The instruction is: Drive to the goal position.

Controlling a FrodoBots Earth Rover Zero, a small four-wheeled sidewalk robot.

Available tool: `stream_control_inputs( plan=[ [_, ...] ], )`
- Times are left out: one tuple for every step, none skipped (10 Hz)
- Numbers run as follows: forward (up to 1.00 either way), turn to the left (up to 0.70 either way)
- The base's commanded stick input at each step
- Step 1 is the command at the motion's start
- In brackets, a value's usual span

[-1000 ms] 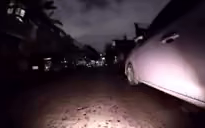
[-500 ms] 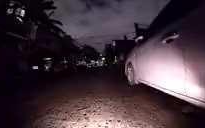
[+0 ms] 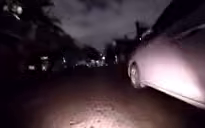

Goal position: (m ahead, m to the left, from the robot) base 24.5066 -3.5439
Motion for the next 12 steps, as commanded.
stream_control_inputs(
  plan=[
    [1.0, 0.0],
    [1.0, 0.0],
    [1.0, 0.0],
    [1.0, 0.0],
    [1.0, 0.12],
    [1.0, 0.27],
    [1.0, 0.26],
    [1.0, 0.12],
    [1.0, 0.0],
    [1.0, 0.0],
    [1.0, 0.0],
    [1.0, 0.0]
  ],
)
